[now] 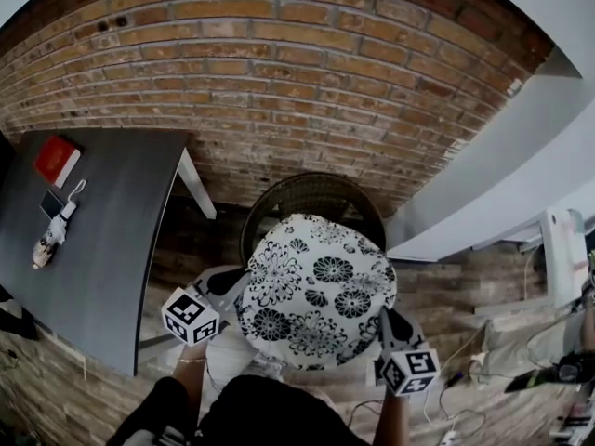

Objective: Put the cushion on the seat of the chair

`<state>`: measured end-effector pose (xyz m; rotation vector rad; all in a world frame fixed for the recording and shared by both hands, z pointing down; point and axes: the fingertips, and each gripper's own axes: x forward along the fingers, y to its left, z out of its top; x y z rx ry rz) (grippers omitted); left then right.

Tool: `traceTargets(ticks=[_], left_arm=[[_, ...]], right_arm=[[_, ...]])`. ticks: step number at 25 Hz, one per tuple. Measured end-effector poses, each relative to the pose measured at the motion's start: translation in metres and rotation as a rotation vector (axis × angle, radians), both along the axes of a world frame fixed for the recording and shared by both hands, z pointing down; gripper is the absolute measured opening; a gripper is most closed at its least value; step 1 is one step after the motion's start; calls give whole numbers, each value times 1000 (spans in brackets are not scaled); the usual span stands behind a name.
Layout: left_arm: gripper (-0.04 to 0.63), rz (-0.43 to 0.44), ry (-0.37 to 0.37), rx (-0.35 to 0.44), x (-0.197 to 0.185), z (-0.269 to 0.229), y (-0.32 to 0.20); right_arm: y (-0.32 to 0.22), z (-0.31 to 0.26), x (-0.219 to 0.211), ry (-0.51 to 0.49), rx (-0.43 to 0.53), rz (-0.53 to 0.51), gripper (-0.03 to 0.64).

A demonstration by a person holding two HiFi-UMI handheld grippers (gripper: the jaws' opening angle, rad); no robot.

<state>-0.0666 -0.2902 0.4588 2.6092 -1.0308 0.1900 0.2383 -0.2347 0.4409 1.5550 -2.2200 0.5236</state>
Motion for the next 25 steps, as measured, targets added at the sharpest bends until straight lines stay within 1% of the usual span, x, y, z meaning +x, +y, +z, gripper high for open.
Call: traceTargets(ticks=[3,7,11,14,19,22,25], left_arm=[[20,1,8,-12,2,7,-10],[20,-5,0,-20,4,17,-15],[20,-32,-9,-54,7,29,-20],[20,-77,-14,-76,12,35,-24],[20,-162,4,-102,19,44,-29],[20,-184,-5,-116,29,52,-34],[20,-209,-9,-111,34,62,-39]], right_arm=[[-12,7,-3,2,-16,-3,11],[-24,20,-4,0,-31,-26,11],[-42,32,-1,-37,-34,-43,11],[-59,41,6,-39,-40,-79,11],[-82,60,13,-69,-71,-131,11],[-99,72,16,-86,-72,-152,11],[-110,84,17,-96,-87,-170,11]])
